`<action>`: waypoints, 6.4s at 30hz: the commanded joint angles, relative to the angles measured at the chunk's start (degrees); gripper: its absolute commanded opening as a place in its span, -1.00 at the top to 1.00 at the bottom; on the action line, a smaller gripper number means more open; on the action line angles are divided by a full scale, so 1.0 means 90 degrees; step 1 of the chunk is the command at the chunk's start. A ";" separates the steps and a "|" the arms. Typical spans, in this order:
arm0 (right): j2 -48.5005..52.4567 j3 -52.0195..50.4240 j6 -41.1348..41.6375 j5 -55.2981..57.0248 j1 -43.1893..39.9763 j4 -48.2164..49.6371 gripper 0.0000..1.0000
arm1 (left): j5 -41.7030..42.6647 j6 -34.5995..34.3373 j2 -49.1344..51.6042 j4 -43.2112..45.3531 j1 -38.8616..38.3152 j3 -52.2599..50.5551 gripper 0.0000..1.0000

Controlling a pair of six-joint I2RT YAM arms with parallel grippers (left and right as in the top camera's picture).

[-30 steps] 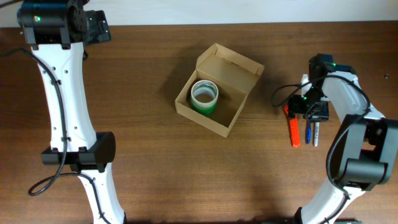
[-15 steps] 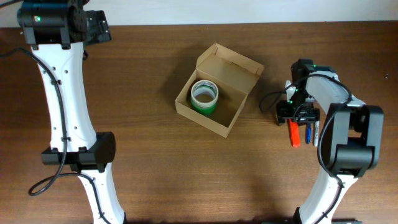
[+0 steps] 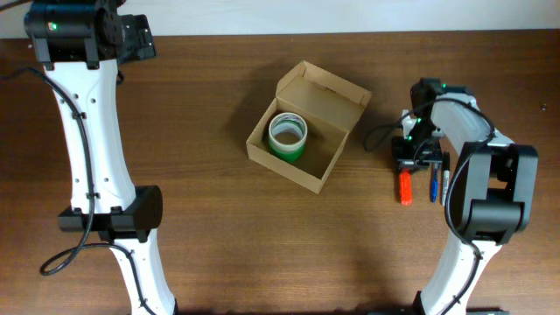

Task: Pack container
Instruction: 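Grasp the orange box cutter with the right gripper and lift it, then lower the orange cutter into the box beside the tapes, release, then move the right gripper to the blue pen and black marker, grasp, then close the right gripper on the blue pen and lift it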

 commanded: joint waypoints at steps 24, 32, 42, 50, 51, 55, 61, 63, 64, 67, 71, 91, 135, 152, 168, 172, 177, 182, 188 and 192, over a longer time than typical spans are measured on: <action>0.0228 0.6943 -0.1520 -0.0272 0.3752 -0.3133 0.92 | -0.0017 0.0056 -0.0204 0.0007 0.0039 0.0049 -1.00; 0.1530 0.6458 -0.1809 -0.0272 0.3869 -0.3070 0.93 | -0.0017 0.0056 -0.0204 0.0010 0.0039 0.0051 -1.00; 0.2278 0.6450 -0.1804 -0.0425 0.3915 -0.2980 0.92 | -0.0017 0.0056 -0.0204 0.0007 0.0039 0.0051 -1.00; 0.2373 0.5831 -0.1807 -0.0420 0.4170 -0.2698 0.93 | -0.0017 0.0056 -0.0204 0.0007 0.0039 0.0051 -1.00; 0.2373 0.5695 -0.1807 -0.0418 0.4189 -0.2637 0.93 | -0.0017 0.0056 -0.0204 0.0010 0.0039 0.0051 -1.00; 0.2373 0.5321 -0.1804 -0.0420 0.4209 -0.2501 0.92 | -0.0017 0.0056 -0.0204 0.0010 0.0039 0.0049 -1.00; 0.2373 0.5136 -0.1800 -0.0423 0.4209 -0.2465 0.92 | -0.0017 0.0056 -0.0204 0.0010 0.0039 0.0051 -1.00; 0.2373 0.5136 -0.1775 -0.0423 0.4209 -0.2470 0.85 | -0.0017 0.0056 -0.0204 0.0010 0.0039 0.0051 -1.00; 0.2373 0.5139 -0.1741 -0.0423 0.4209 -0.2477 0.79 | -0.0017 0.0056 -0.0204 0.0010 0.0039 0.0049 -1.00; 0.2341 0.5195 -0.1729 -0.0444 0.4209 -0.2523 0.65 | -0.0017 0.0056 -0.0204 0.0010 0.0039 0.0051 -1.00; 0.2142 0.5540 -0.1732 -0.0440 0.4201 -0.2601 0.59 | -0.0017 0.0056 -0.0204 0.0010 0.0039 0.0051 -1.00; 0.0097 0.6122 -0.1015 0.0066 0.3585 -0.2664 0.34 | -0.0017 0.0056 -0.0204 0.0010 0.0039 0.0051 -1.00; -0.2443 -0.0427 0.1222 0.0423 -0.0865 0.0384 -0.12 | -0.0017 0.0056 -0.0204 0.0010 0.0039 0.0049 -1.00; -0.0738 -0.0141 0.0937 -0.0255 -0.1207 0.0542 -0.12 | -0.0017 0.0056 -0.0204 0.0007 0.0039 0.0049 -1.00; -0.0160 -0.0146 0.0894 -0.0231 -0.1299 0.0498 -0.01 | -0.0017 0.0056 -0.0204 0.0010 0.0039 0.0049 -1.00; 0.0012 -0.0151 0.0865 -0.0231 -0.1304 0.0498 0.07 | -0.0017 0.0056 -0.0204 0.0007 0.0039 0.0049 -1.00; 0.0102 -0.0151 0.0865 -0.0231 -0.1299 0.0500 0.31 | -0.0017 0.0056 -0.0204 0.0010 0.0039 0.0049 -1.00; 0.0104 -0.0151 0.0865 -0.0197 -0.1299 0.0498 0.36 | -0.0017 0.0056 -0.0204 0.0007 0.0039 0.0051 -1.00; 0.0104 -0.0153 0.0838 0.0325 -0.1299 0.0459 0.32 | -0.0017 0.0056 -0.0204 0.0007 0.0039 0.0049 -1.00; 0.0109 -0.0153 0.0814 0.0357 -0.1299 0.0491 0.32 | -0.0017 0.0056 -0.0204 0.0010 0.0039 0.0049 -1.00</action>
